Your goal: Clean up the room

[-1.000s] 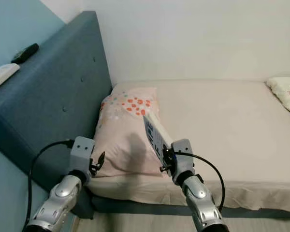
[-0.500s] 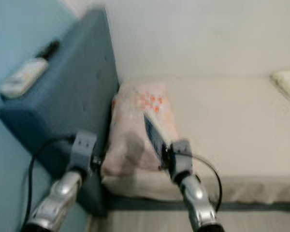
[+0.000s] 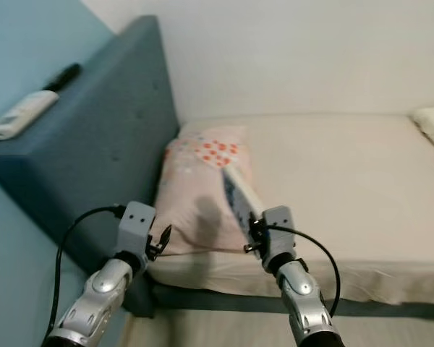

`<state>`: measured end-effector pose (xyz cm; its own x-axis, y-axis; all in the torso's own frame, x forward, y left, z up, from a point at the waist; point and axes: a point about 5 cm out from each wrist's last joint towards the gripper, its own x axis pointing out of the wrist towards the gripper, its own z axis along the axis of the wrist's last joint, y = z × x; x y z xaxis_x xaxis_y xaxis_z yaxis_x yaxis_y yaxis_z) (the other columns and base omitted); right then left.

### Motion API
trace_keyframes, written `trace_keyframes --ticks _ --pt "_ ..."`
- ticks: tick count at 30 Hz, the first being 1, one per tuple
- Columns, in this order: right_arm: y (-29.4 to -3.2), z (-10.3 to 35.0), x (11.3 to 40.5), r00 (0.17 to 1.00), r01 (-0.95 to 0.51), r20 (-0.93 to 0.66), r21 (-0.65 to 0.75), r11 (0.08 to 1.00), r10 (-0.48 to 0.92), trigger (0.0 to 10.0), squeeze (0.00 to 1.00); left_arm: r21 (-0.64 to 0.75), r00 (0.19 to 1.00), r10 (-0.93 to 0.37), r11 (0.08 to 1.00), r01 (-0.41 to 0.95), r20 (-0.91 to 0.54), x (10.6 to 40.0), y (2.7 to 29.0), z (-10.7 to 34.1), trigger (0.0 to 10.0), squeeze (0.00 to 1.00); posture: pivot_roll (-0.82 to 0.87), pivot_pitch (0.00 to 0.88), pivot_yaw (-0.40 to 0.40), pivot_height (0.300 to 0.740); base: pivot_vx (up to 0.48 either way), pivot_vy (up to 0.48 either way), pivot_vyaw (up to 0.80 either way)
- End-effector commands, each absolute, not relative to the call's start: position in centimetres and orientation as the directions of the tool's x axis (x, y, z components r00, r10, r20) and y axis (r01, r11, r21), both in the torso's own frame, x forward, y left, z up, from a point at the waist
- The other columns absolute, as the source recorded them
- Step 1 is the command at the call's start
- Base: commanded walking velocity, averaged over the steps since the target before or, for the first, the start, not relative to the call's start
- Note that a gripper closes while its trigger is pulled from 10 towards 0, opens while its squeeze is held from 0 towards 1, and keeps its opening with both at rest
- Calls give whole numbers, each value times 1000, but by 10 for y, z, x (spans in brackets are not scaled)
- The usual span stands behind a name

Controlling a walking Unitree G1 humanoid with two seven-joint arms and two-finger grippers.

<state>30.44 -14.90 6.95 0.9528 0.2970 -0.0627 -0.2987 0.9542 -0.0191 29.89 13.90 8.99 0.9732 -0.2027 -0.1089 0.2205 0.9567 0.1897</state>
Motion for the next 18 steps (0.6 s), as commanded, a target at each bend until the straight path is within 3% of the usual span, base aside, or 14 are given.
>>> trace_keyframes --ticks 1,14,18 --pt "-140 72 305 945 -325 -39 -11 946 324 10000 0 212 971 -175 955 208 -161 298 146 81 10000 0 -25 101 24 740 0 0 0" --pt "-140 73 306 943 -330 -39 -4 944 330 10000 0 189 974 -158 964 189 -163 303 147 79 10000 0 -41 87 22 740 0 0 0" --pt "-133 68 303 914 -392 -78 69 917 397 10000 0 234 971 -132 956 179 -201 302 149 72 10000 0 -51 82 22 740 0 0 0"
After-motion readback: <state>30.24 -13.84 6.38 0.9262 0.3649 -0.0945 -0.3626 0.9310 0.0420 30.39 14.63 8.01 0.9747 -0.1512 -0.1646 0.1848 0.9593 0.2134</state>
